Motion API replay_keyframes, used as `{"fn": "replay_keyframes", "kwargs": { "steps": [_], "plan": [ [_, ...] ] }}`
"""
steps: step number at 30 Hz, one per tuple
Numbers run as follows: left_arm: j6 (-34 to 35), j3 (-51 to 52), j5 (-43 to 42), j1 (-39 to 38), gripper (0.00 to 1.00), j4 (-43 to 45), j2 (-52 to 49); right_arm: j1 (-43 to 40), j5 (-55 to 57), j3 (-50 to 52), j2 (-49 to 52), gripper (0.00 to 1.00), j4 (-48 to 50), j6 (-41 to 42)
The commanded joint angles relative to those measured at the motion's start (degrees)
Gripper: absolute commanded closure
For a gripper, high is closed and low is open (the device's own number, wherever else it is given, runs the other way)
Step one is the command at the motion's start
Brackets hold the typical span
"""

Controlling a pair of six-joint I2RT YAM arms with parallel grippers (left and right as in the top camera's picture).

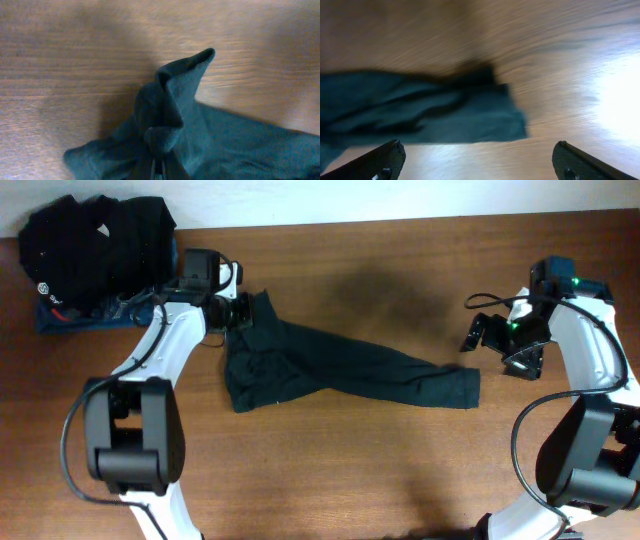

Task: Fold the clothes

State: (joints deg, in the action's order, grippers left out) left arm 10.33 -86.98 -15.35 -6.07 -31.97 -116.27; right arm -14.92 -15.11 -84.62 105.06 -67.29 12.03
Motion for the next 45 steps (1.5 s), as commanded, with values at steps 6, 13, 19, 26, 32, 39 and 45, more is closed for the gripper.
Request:
{"fn": "replay_keyframes", "kwargs": {
  "steps": [6,13,19,26,32,39,45],
  "plan": [
    [2.45,-1.38,-3.54,-0.04,0.99,-0.02,4.87,0.02,-17.68,0.33,0.31,0.01,-0.22,-4.13],
    [2.40,-1.38,2.14,-0.04,0.90,-0.09,4.87,0.02,-17.66,0.33,0.33,0.01,-0.46,-4.59],
    [2.43,-1.38,5.90,-0.04,0.90,-0.28,4.85,0.02,-17.68,0.33,0.33,0.01,-1.75,-4.76],
    [7.54,-1.38,-6.60,-0.04,0.94,-0.13,4.87,1.97,-21.81,0.33,0.33,0.01,-2.89,-4.76],
    [8.59,-2.29,-15.34,-0.04,0.98,0.22,4.87,7.02,-26.12,0.35,0.33,0.01,-1.14,-3.82],
    [10.05,-6.14,-22.69,-0.04,0.99,0.20,5.11,15.72,-26.23,0.35,0.33,0.01,8.09,5.90],
    [10.05,-9.20,-23.06,-0.04,0.99,-0.48,7.04,21.90,-19.43,0.35,0.33,0.01,16.02,16.50]
  ]
}}
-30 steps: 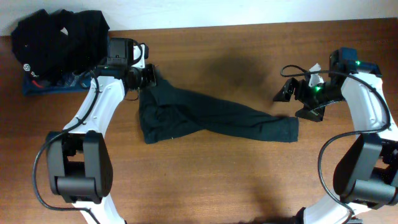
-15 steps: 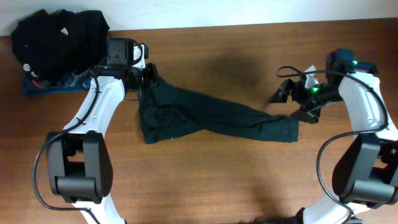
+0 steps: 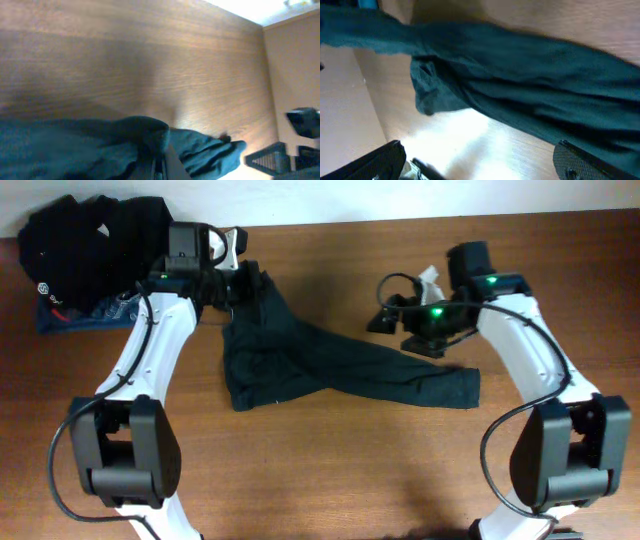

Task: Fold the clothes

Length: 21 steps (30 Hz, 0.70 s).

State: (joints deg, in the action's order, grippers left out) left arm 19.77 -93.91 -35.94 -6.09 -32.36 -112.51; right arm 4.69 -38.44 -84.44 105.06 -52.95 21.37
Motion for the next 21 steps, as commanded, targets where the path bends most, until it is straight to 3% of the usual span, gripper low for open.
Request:
{"fn": "replay_keyframes", "kwargs": {
  "steps": [1,10,21],
  "plan": [
    [0.61,-2.45,-2.45,-0.02,0.99,-0.07,3.72,3.06,4.46,0.17,0.33,0.01,2.56,8.22],
    [0.57,-2.75,-0.68,-0.02,0.99,-0.07,5.73,10.62,10.16,0.20,0.35,0.00,8.04,17.92],
    [0.55,-2.75,2.78,-0.02,0.99,-0.94,5.70,18.18,18.51,0.37,5.09,0.01,9.11,37.00]
  ]
}}
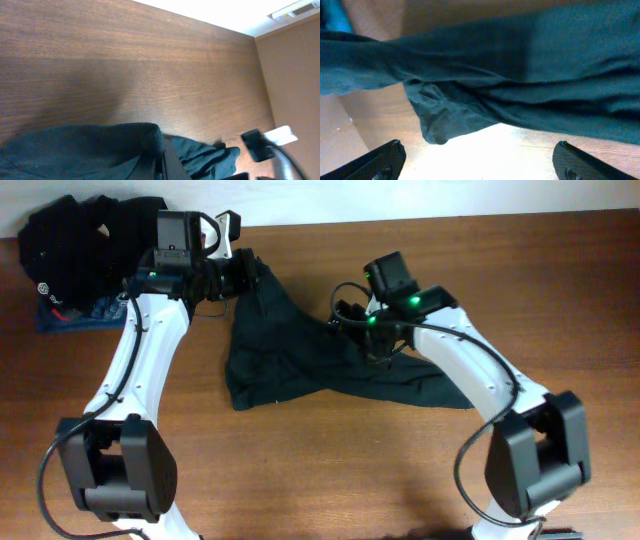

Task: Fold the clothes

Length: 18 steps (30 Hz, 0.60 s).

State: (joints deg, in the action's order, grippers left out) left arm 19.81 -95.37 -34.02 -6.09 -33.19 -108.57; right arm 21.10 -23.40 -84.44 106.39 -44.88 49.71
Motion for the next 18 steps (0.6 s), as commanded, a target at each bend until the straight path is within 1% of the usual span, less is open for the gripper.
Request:
{"fn": "replay_keyframes", "kwargs": {
  "steps": [1,4,8,11,18],
  "plan": [
    [0.50,-1.29,0.85,-0.02,0.99,-0.11,1.79,2.03,3.17,0.42,4.87,0.01,2.29,9.88],
    [0.50,-1.29,0.87,-0.02,0.99,-0.24,1.77,2.19,2.89,0.46,7.30,0.01,6.32,12.61],
    [0.48,-1.29,1.66,-0.02,0.99,-0.98,1.79,1.75,3.80,0.50,8.15,0.01,10.56,16.00],
    [0.48,-1.29,2.86,-0.02,0.99,-1.60,1.77,1.60,5.16,0.52,8.15,0.01,11.30,18.25],
    [0.50,-1.29,3.02,-0.02,0.99,-1.57,1.77,1.77,6.54,0.68,8.55,0.01,11.26,18.80]
  ]
}}
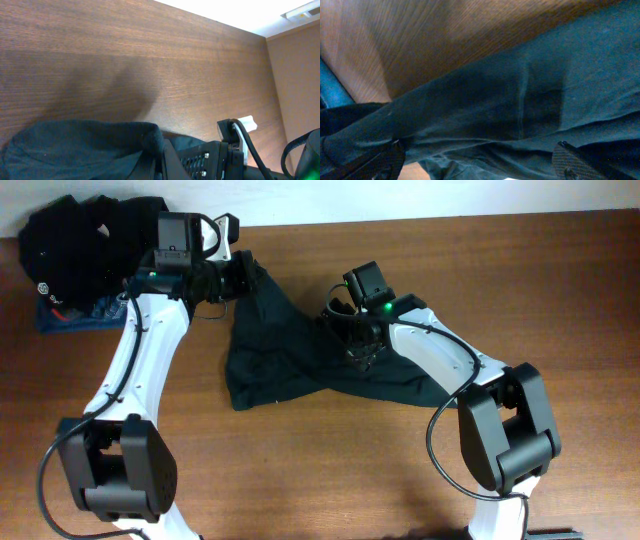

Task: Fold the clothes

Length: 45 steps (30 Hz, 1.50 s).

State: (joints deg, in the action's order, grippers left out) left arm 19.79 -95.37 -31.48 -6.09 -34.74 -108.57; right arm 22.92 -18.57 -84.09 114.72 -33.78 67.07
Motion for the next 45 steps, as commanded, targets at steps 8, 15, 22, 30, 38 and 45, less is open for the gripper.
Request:
{"fn": "replay_keyframes", "kwargs": {
  "steps": [8,15,22,30,38,45],
  "plan": [
    [0.52,-1.29,0.48,-0.02,0.99,0.00,1.77,-0.04,3.15,3.87,0.22,0.01,2.45,6.56],
    [0.52,-1.29,0.48,-0.02,0.99,-0.04,1.77,-0.07,3.93,9.11,0.22,0.01,9.77,8.87],
    [0.50,-1.29,0.50,-0.02,0.99,-0.04,1.77,-0.20,9.18,9.11,0.20,0.02,10.45,7.93],
    [0.48,-1.29,0.94,-0.02,0.99,-0.07,1.77,-3.30,10.23,9.11,0.20,0.06,10.51,6.67],
    [0.48,-1.29,0.96,-0.02,0.99,-0.04,1.79,-6.40,10.47,9.11,0.20,0.41,10.43,4.90],
    [0.31,-1.29,1.42,0.00,0.99,-0.07,1.79,-8.85,14.40,9.11,0.20,0.48,7.41,3.15]
  ]
}}
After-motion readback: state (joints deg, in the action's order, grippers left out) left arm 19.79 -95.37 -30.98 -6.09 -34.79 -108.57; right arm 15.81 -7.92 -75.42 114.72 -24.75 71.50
